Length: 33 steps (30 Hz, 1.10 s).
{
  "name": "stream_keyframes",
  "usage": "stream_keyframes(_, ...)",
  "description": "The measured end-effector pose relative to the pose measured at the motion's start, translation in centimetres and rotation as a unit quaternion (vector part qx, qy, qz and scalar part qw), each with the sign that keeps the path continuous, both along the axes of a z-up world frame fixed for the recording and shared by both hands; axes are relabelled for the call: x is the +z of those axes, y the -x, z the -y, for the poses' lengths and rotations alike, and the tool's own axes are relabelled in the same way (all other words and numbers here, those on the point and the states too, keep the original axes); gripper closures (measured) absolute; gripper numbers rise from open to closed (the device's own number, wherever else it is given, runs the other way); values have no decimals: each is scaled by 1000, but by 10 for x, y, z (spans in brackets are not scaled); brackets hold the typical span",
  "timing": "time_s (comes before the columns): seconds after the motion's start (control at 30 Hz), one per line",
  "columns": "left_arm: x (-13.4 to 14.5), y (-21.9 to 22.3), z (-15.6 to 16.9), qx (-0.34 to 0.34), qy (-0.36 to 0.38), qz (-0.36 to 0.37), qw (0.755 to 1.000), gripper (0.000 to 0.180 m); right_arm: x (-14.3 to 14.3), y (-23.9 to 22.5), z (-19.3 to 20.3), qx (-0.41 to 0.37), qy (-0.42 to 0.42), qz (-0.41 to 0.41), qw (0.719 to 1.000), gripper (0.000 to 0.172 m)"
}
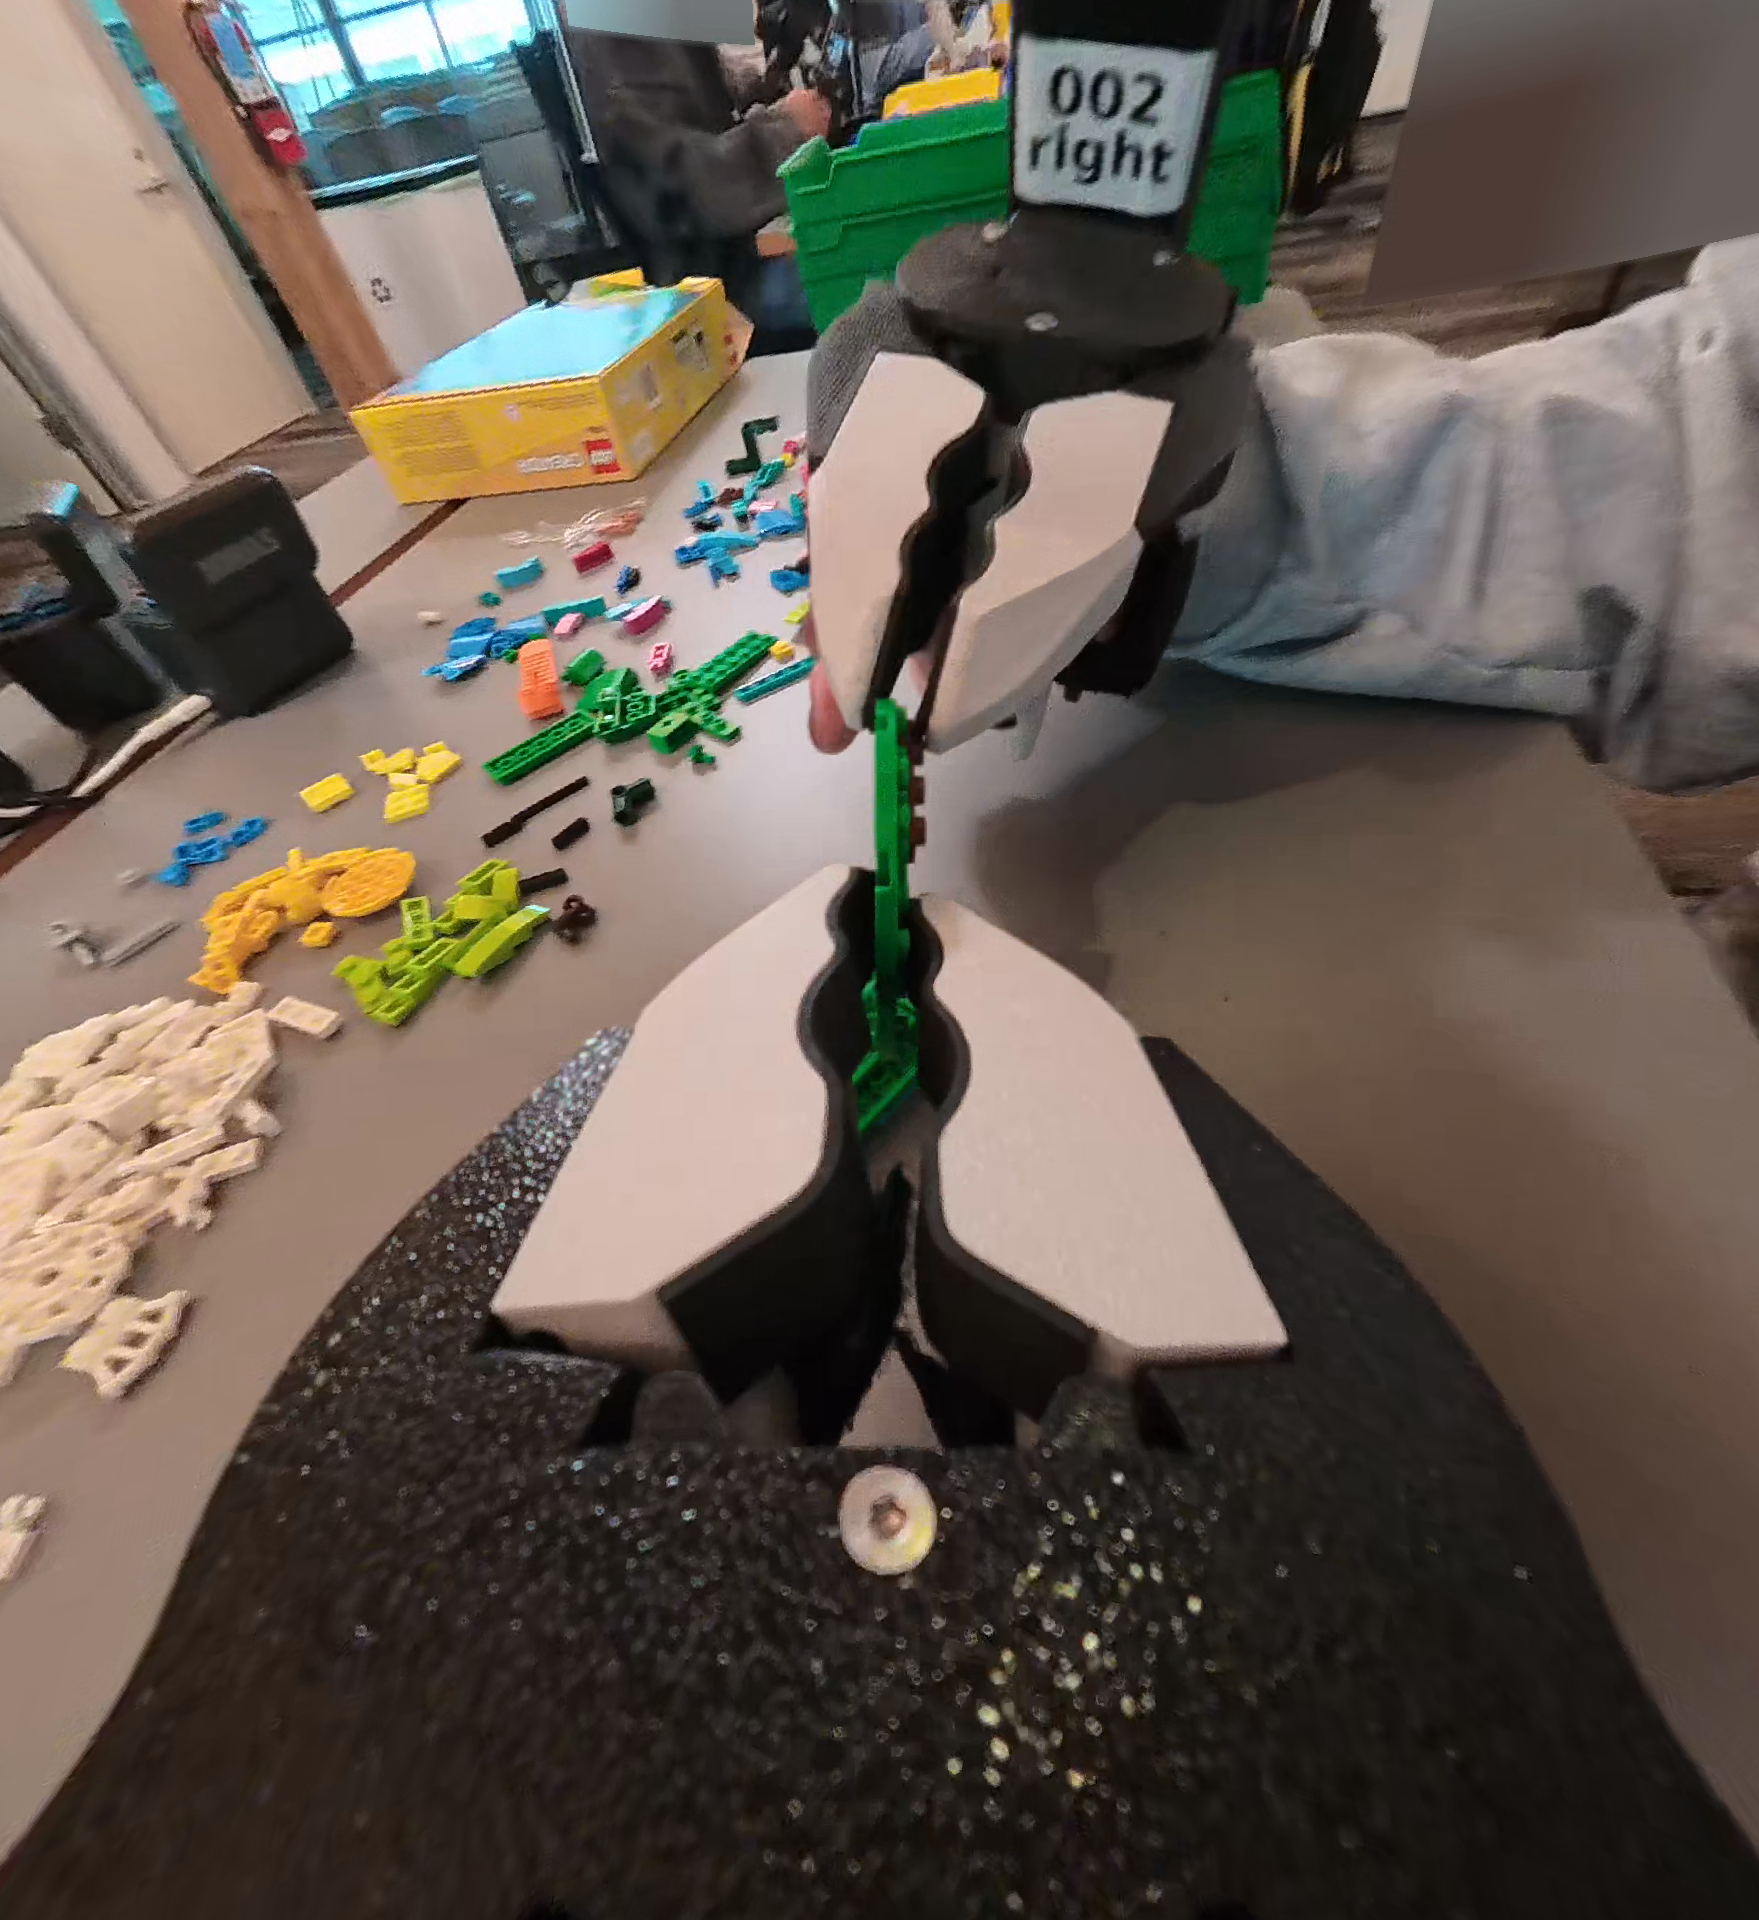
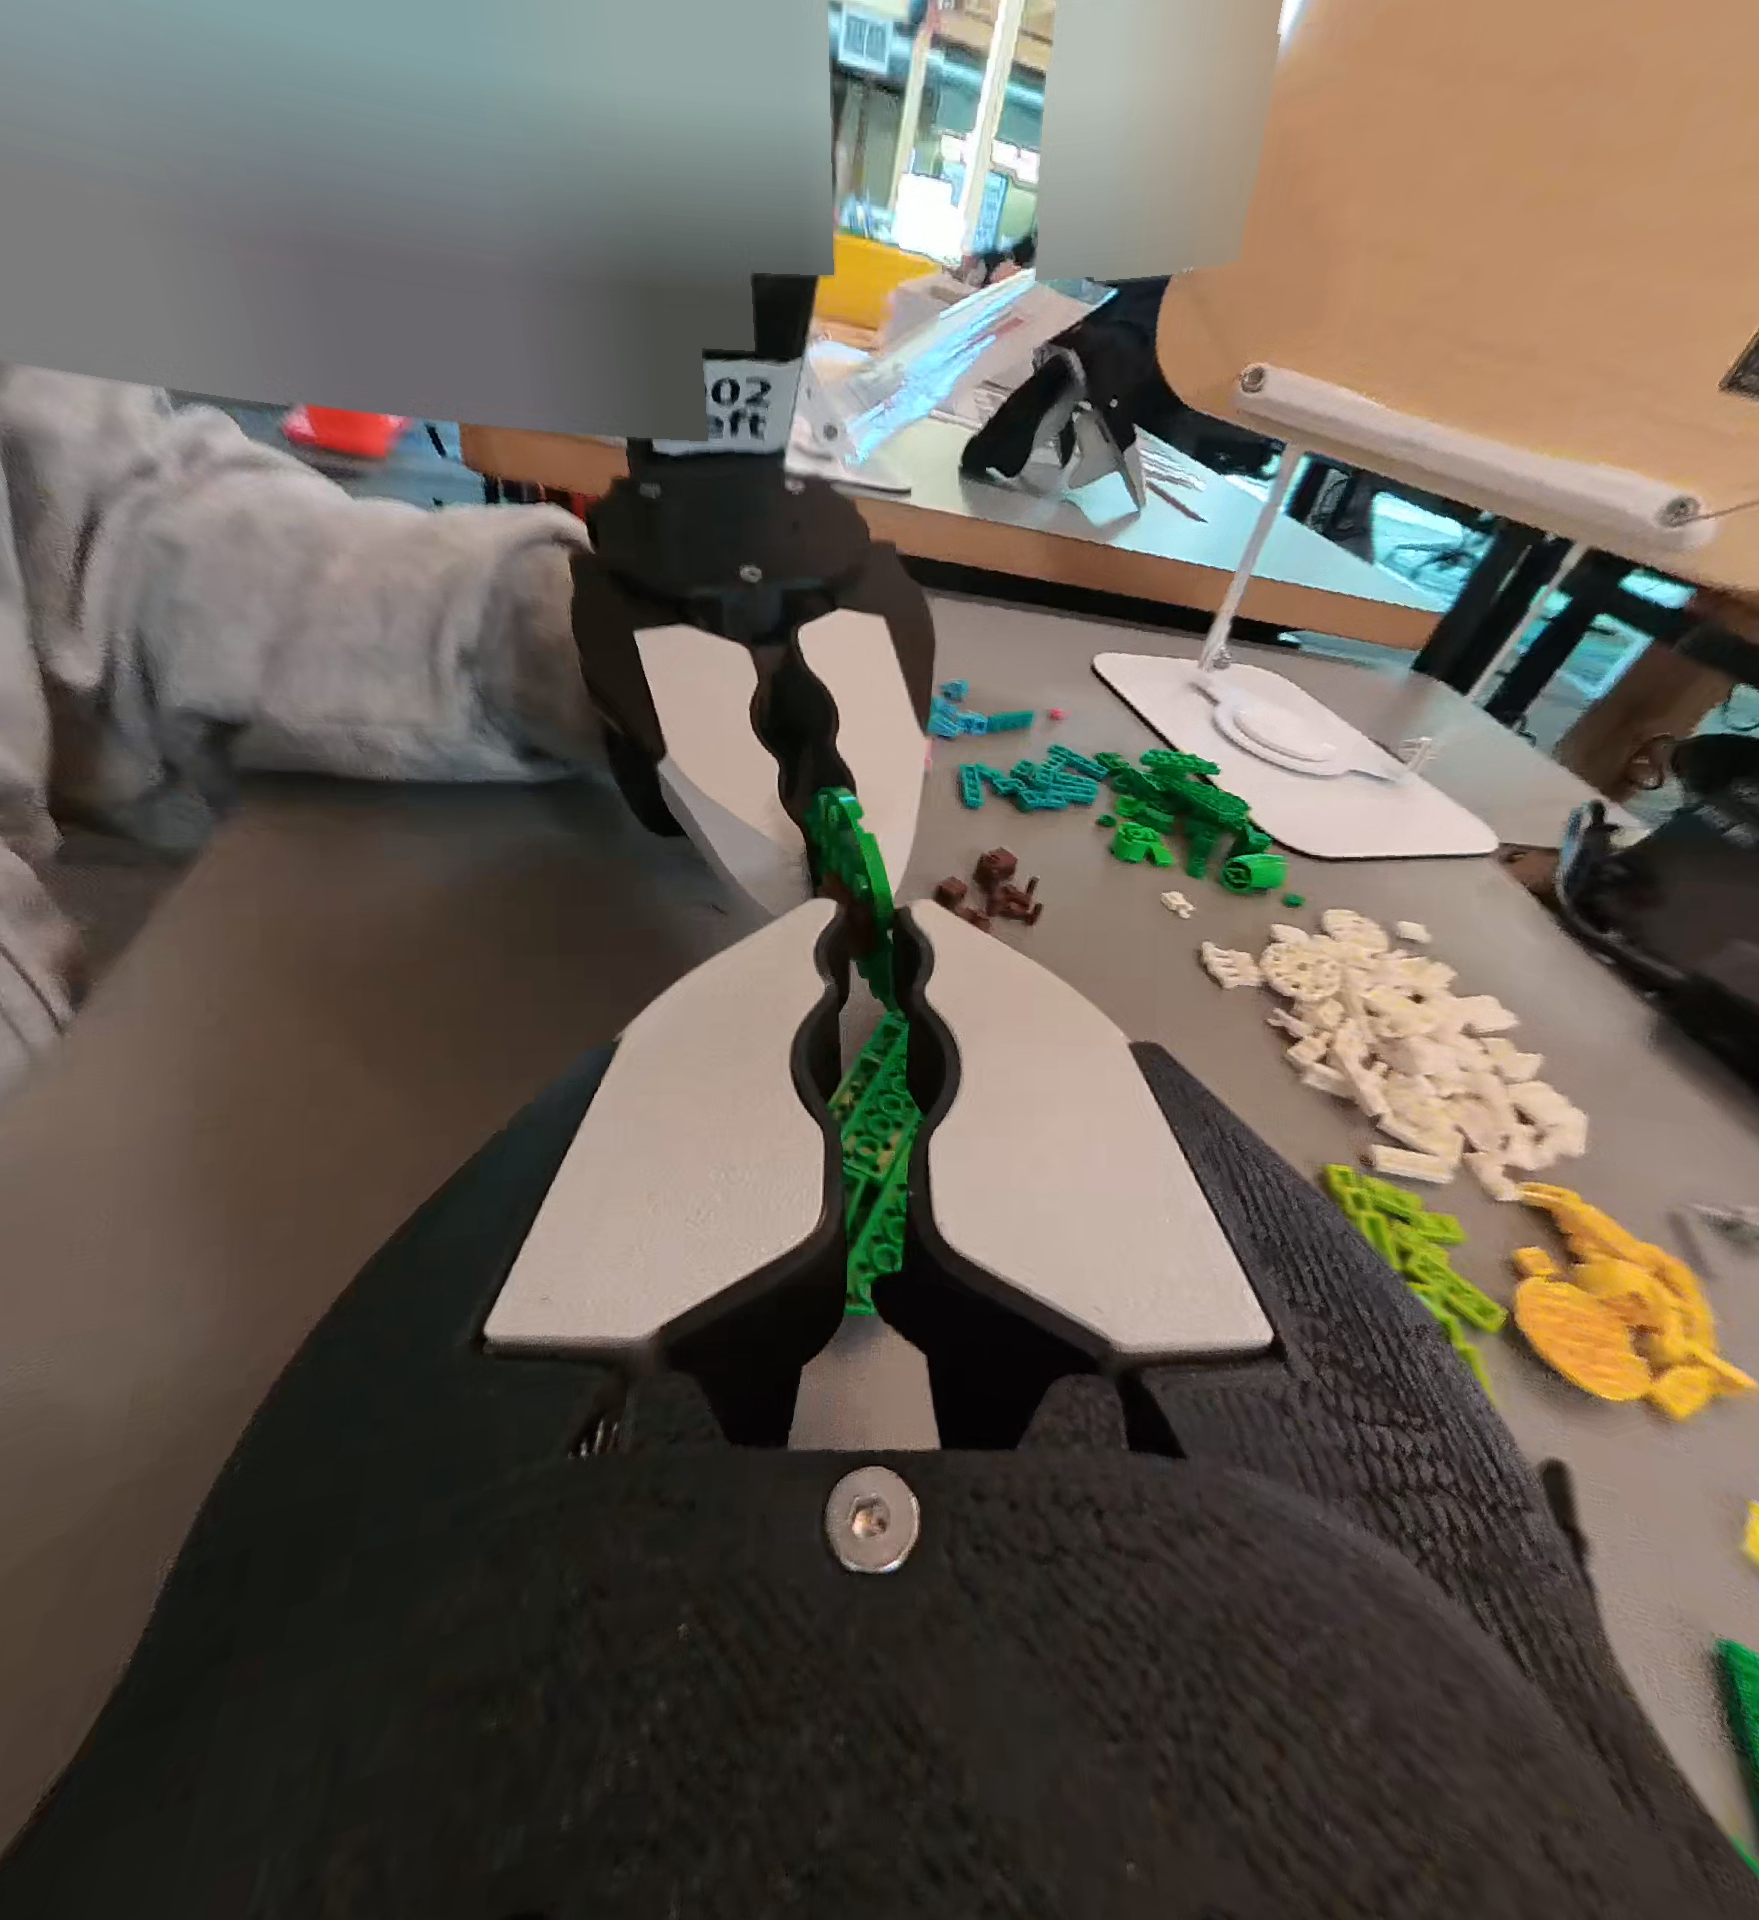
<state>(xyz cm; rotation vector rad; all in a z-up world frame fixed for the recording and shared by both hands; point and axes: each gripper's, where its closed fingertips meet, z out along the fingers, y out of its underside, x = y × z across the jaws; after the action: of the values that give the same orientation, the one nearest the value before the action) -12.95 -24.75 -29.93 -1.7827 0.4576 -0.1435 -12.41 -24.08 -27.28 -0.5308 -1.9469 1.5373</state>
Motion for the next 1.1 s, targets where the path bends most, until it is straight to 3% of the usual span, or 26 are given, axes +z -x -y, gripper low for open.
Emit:
stream_keyframes(0.3, 5, -12, 3, -48, -11, 62, 997, 175, 7, -10, 6, 60, 91, 69, 992, 166)
stream_keyframes(0.43, 9, 0, -4, -2, -26, 78, 997, 175, 11, 3, -2, 0, 68, 18, 998, 149)
stream_keyframes(0.63, 14, 8, -8, 23, -33, 151, 988, 176, 14, 12, 0, -90, -71, -129, 985, 143)
stream_keyframes(0.73, 13, 15, -10, 46, -32, 165, 985, 176, 19, 12, 1, -113, -96, -182, 972, 142)
stream_keyframes(0.9, 19, 19, -8, 44, -42, 197, 978, 176, 11, 16, 1, -120, -118, -174, 970, 143)
stream_keyframes(1.1, 16, 17, -10, 46, -38, 180, 982, 175, 10, 20, -1, -136, -116, -175, 968, 143)
